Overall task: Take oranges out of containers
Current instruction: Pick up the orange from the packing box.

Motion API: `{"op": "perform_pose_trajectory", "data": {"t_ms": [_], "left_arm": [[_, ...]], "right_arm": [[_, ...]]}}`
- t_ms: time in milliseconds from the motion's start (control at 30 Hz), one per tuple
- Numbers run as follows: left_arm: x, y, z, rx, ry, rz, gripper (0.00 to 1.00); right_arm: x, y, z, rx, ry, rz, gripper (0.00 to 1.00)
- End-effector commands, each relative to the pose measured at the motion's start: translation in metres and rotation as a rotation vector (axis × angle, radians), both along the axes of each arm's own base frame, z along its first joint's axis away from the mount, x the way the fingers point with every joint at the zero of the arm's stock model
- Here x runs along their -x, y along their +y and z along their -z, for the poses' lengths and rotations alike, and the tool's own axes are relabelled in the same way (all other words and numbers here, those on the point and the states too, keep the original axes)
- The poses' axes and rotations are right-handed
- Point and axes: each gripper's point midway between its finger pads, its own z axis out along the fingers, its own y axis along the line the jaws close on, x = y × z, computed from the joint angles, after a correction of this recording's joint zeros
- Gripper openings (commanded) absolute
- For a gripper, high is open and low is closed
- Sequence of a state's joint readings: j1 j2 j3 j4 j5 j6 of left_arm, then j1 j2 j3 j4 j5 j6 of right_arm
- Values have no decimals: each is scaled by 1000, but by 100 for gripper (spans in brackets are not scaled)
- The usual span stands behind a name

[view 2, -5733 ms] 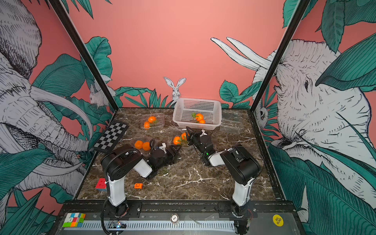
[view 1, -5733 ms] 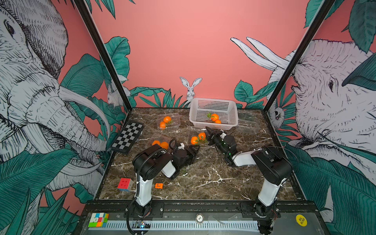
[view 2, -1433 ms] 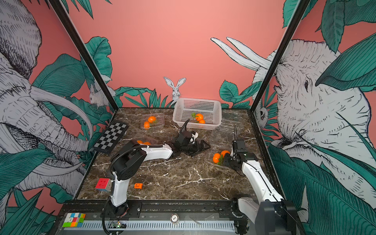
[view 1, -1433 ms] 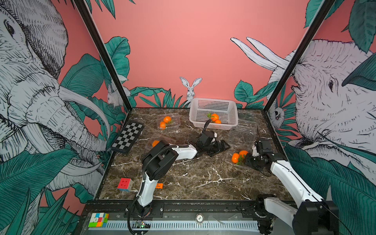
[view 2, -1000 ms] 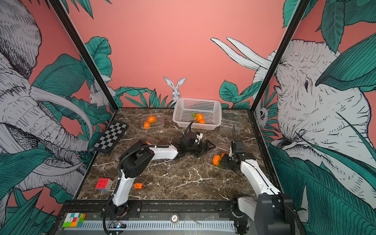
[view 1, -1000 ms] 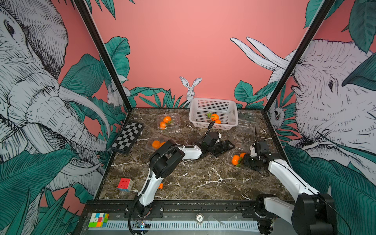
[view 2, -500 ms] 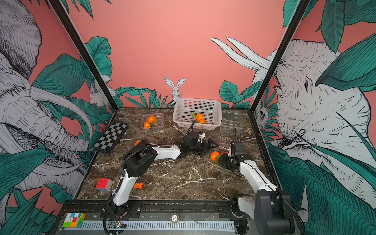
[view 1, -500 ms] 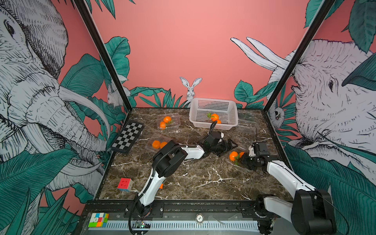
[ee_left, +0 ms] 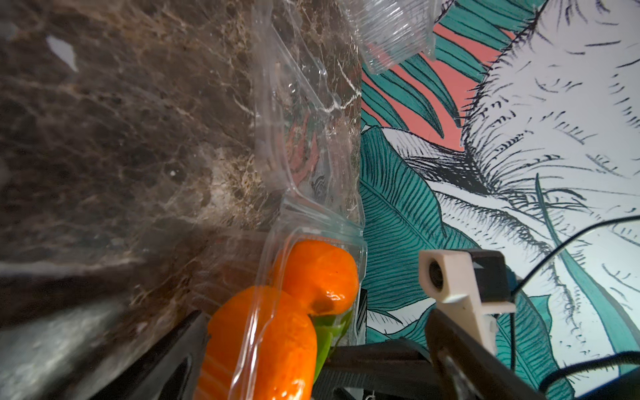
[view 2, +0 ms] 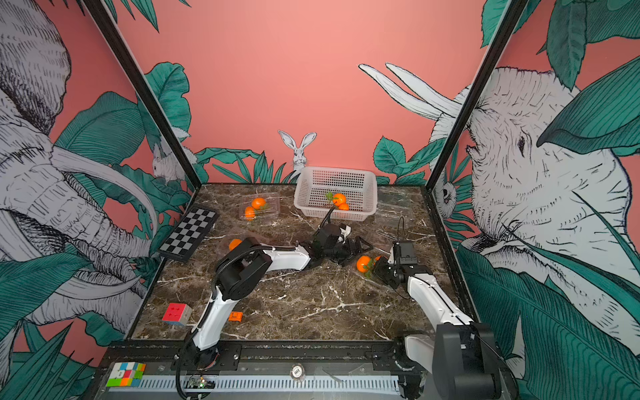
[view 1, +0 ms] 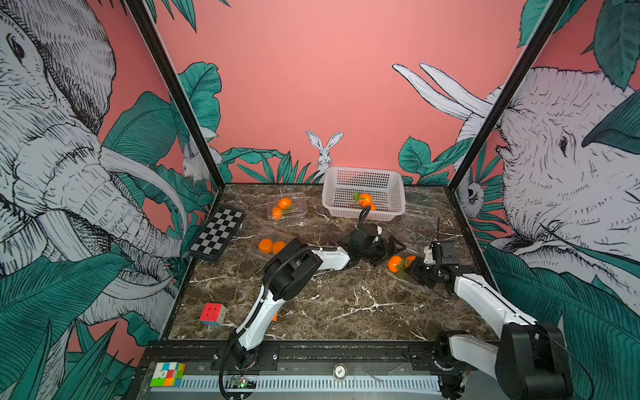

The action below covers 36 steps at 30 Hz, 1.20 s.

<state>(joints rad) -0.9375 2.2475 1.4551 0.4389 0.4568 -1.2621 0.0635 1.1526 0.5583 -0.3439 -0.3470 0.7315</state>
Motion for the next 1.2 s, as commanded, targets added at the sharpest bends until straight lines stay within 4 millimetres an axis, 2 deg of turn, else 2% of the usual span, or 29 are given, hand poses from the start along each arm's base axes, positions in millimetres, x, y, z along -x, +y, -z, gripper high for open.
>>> {"op": "perform_pose_trajectory", "data": {"t_ms": [0,200,333,500,600,800,967,1167], "left_arm": [[2,-10,-18,38,-7,21,99],[1,-18,-22,48,-6,30,99],[3,-20,-26,53,-14,39,99],[-4,-6,-29,23,-39,32,99],[-14,8,-31,2,-54,13,99],[-29,35,-39,-12,-73,-33,99],[-39,52,-67,10,-126,-61,99],[-52,69,-107,-3,-218,-67,99]], "right_arm": [[-8,-5,-13,14,-45,20,11],[-14,-17,-28,30,-61,43,1],[-19,-20,-37,23,-77,50,0],[-27,-21,-56,18,-111,48,0],[-31,-22,-68,19,-130,43,0],[-34,-26,-79,51,-141,37,0],[-43,-32,-98,97,-175,30,0],[-67,-34,-128,104,-253,38,0]]}}
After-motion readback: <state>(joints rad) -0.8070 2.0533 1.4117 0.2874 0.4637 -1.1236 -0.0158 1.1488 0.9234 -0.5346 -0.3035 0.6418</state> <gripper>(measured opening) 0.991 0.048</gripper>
